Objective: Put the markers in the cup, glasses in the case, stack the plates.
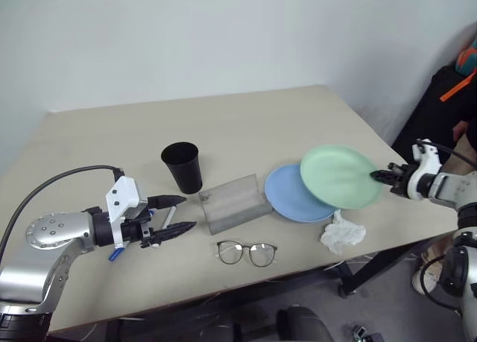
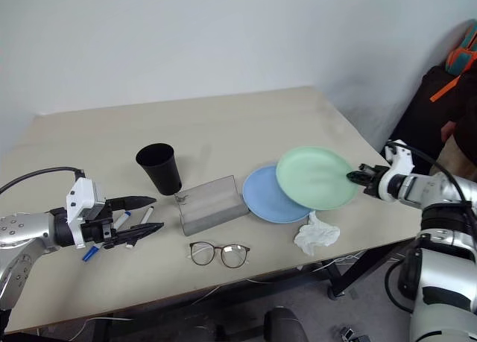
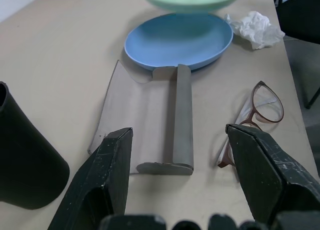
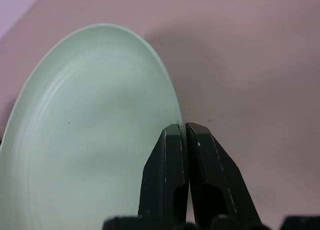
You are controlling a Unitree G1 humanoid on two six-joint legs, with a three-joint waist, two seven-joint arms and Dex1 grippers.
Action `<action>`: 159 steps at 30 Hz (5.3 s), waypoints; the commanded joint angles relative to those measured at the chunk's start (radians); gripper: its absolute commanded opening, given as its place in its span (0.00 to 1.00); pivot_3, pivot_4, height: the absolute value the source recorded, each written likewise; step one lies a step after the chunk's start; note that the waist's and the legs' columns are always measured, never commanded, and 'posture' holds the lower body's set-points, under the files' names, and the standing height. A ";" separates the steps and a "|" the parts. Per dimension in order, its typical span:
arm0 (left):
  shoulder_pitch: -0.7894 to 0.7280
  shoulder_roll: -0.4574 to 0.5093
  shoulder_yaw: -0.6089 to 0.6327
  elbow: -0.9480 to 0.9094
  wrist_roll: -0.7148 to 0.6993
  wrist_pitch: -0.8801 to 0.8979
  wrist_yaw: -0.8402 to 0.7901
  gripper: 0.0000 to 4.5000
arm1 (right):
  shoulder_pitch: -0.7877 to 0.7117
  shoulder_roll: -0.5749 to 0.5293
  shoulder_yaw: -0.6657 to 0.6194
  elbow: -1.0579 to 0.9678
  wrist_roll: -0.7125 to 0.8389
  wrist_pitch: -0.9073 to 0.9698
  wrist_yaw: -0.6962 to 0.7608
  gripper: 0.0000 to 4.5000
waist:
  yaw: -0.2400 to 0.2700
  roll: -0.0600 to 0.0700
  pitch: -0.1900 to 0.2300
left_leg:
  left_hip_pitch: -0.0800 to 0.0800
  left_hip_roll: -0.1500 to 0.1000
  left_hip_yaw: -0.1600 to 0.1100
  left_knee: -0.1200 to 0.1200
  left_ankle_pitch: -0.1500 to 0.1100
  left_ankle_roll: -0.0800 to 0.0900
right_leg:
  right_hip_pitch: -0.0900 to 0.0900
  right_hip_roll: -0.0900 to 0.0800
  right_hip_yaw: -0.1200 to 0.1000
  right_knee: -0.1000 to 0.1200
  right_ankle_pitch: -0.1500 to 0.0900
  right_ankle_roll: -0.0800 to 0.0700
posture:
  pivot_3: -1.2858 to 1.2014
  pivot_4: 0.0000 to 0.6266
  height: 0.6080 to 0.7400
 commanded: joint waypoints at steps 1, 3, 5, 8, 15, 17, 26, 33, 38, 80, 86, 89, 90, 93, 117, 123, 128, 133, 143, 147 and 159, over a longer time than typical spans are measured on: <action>-0.004 0.000 0.018 -0.027 -0.011 0.000 0.010 0.70 | -0.050 0.014 0.027 -0.074 -0.010 0.017 -0.039 0.01 | 0.000 0.000 0.000 | 0.000 0.000 0.000 0.000 0.000 0.000 | 0.000 0.000 0.000 0.000 0.000 0.000 | 0.52 0.00 1.00; -0.002 0.000 0.020 -0.031 -0.013 0.003 0.013 0.70 | -0.057 0.028 0.041 -0.081 -0.014 0.031 -0.052 0.01 | 0.001 0.001 0.000 | -0.001 0.000 0.000 0.000 0.000 0.000 | -0.001 0.000 0.000 0.000 0.001 0.001 | 0.52 0.00 1.00; 0.003 0.000 0.022 -0.036 -0.014 0.004 0.016 0.70 | -0.059 0.046 0.057 -0.096 -0.012 0.041 -0.051 0.01 | 0.001 0.001 0.000 | -0.002 0.000 0.000 0.000 0.000 0.000 | -0.001 0.000 -0.001 -0.001 0.001 0.002 | 0.52 0.00 1.00; 0.007 0.001 0.025 -0.045 -0.019 0.009 0.023 0.70 | -0.059 0.083 0.073 -0.114 -0.008 0.049 -0.059 0.01 | 0.001 0.001 0.000 | -0.003 0.000 0.000 0.000 0.000 -0.001 | -0.001 0.000 -0.003 -0.001 0.001 0.002 | 0.52 0.00 1.00; 0.014 0.000 0.029 -0.062 -0.022 0.016 0.034 0.70 | -0.055 0.130 0.091 -0.108 -0.017 0.038 -0.071 0.01 | 0.000 0.002 0.000 | -0.004 0.000 0.002 0.000 0.000 -0.001 | -0.002 0.000 -0.003 -0.001 0.002 0.002 | 0.52 0.00 1.00; 0.015 0.000 0.029 -0.063 -0.023 0.017 0.036 0.70 | -0.052 0.138 0.097 -0.108 -0.019 0.034 -0.071 0.01 | 0.001 0.002 0.000 | -0.005 0.000 0.002 0.000 0.000 -0.001 | -0.002 0.000 -0.003 -0.001 0.002 0.002 | 0.52 0.00 1.00; 0.008 -0.008 0.023 -0.060 -0.021 0.016 0.042 0.70 | -0.058 0.097 0.127 -0.117 -0.018 -0.015 0.003 0.44 | 0.001 0.002 -0.001 | -0.005 -0.001 0.002 0.000 0.000 -0.002 | -0.002 0.000 -0.004 -0.001 0.002 0.002 | 0.52 0.00 1.00; 0.008 -0.017 0.020 -0.053 -0.019 0.014 0.048 0.70 | 0.195 -0.126 0.245 -0.554 0.066 -0.094 0.389 0.82 | 0.008 0.005 -0.001 | -0.007 0.000 0.000 0.000 0.000 -0.001 | -0.002 0.000 -0.006 -0.002 0.001 0.004 | 0.52 0.00 1.00; 0.013 -0.020 0.020 -0.055 -0.016 0.012 0.049 0.70 | 0.333 -0.253 0.251 -0.678 0.104 -0.106 0.518 0.82 | 0.007 0.004 -0.001 | -0.006 -0.001 0.000 0.002 0.000 -0.001 | -0.002 0.000 -0.005 -0.002 0.001 0.003 | 0.52 0.00 1.00; 0.028 -0.035 0.013 -0.031 -0.003 -0.014 0.045 0.70 | 0.548 -0.302 0.479 -0.817 -0.225 -0.478 0.441 0.01 | 0.008 -0.003 -0.001 | 0.002 0.000 0.001 0.002 -0.002 -0.005 | 0.003 -0.001 -0.003 -0.001 0.000 0.001 | 0.52 0.00 1.00; 0.020 -0.033 0.012 -0.021 -0.001 -0.020 0.043 0.70 | 0.545 -0.390 0.416 -0.804 -0.194 -0.569 0.544 0.01 | 0.010 -0.003 -0.001 | 0.002 0.000 0.000 0.002 -0.002 -0.005 | 0.002 -0.002 -0.003 -0.001 0.000 0.001 | 0.52 0.00 1.00; 0.018 -0.030 0.014 -0.016 -0.001 -0.022 0.040 0.70 | 0.524 -0.451 0.368 -0.742 -0.197 -0.653 0.586 0.01 | 0.009 -0.003 -0.001 | 0.002 0.000 0.000 0.002 -0.003 -0.004 | 0.002 -0.002 -0.003 -0.001 0.000 0.001 | 0.52 0.00 1.00; 0.017 -0.029 0.013 -0.014 0.000 -0.023 0.039 0.70 | 0.503 -0.459 0.358 -0.709 -0.206 -0.678 0.586 0.01 | 0.009 -0.003 -0.001 | 0.002 0.000 0.000 0.002 -0.003 -0.004 | 0.002 -0.002 -0.003 -0.001 0.000 0.001 | 0.52 0.00 1.00; 0.010 -0.028 0.011 -0.005 0.003 -0.025 0.036 0.70 | 0.406 -0.450 0.336 -0.621 -0.215 -0.715 0.575 0.01 | 0.005 -0.003 -0.001 | 0.002 0.000 0.001 0.002 -0.005 0.000 | 0.002 -0.002 -0.003 -0.001 0.000 0.000 | 0.52 0.00 1.00; -0.023 -0.024 -0.010 0.002 0.009 -0.014 0.055 0.70 | 0.099 -0.004 0.499 -0.396 -0.327 -0.689 0.370 0.21 | 0.007 -0.002 -0.001 | -0.001 0.002 0.006 0.002 0.000 -0.008 | 0.000 0.000 -0.006 -0.001 0.003 -0.003 | 0.52 0.00 1.00; -0.030 0.002 -0.040 0.021 0.044 -0.027 0.025 0.70 | 0.124 -0.061 0.451 -0.465 -0.261 -0.654 0.462 0.58 | 0.008 -0.002 -0.001 | 0.000 0.002 0.006 0.002 0.000 -0.009 | 0.000 0.000 -0.006 0.000 0.003 -0.004 | 0.52 0.00 1.00; -0.103 0.028 -0.098 0.095 0.080 -0.050 -0.039 0.70 | 0.221 -0.161 0.361 -0.638 -0.121 -0.551 0.586 0.58 | 0.013 -0.002 -0.001 | -0.001 0.002 0.005 0.002 0.000 -0.009 | 0.001 0.000 -0.007 -0.001 0.003 -0.003 | 0.52 0.00 1.00; -0.269 0.019 -0.215 0.222 0.152 -0.099 -0.116 0.70 | 0.305 -0.211 0.292 -0.827 0.017 -0.438 0.634 0.58 | 0.008 -0.002 -0.001 | 0.001 0.001 0.005 0.003 0.000 -0.008 | 0.002 0.000 -0.006 0.000 0.003 -0.003 | 0.52 0.00 1.00; -0.598 -0.075 -0.476 0.486 0.289 -0.256 -0.365 0.70 | 0.385 -0.213 0.325 -0.943 0.026 -0.407 0.578 0.58 | 0.009 -0.003 -0.001 | 0.001 -0.001 0.002 0.006 0.002 -0.003 | 0.003 0.000 -0.005 0.000 0.004 -0.002 | 0.52 0.00 1.00; -0.672 -0.117 -0.540 0.549 0.323 -0.313 -0.452 0.70 | 0.388 -0.211 0.327 -0.964 0.035 -0.388 0.553 0.66 | 0.009 -0.003 -0.001 | -0.003 -0.001 0.002 0.008 0.001 -0.001 | 0.001 0.000 -0.005 0.000 0.004 -0.002 | 0.52 0.00 1.00; -0.769 -0.227 -0.712 0.594 0.359 -0.324 -0.521 0.70 | 0.410 -0.192 0.349 -1.020 0.041 -0.346 0.489 0.99 | 0.009 -0.003 -0.001 | -0.010 -0.001 -0.001 0.015 -0.005 0.009 | -0.001 0.000 -0.005 -0.001 0.007 0.002 | 0.52 0.00 1.00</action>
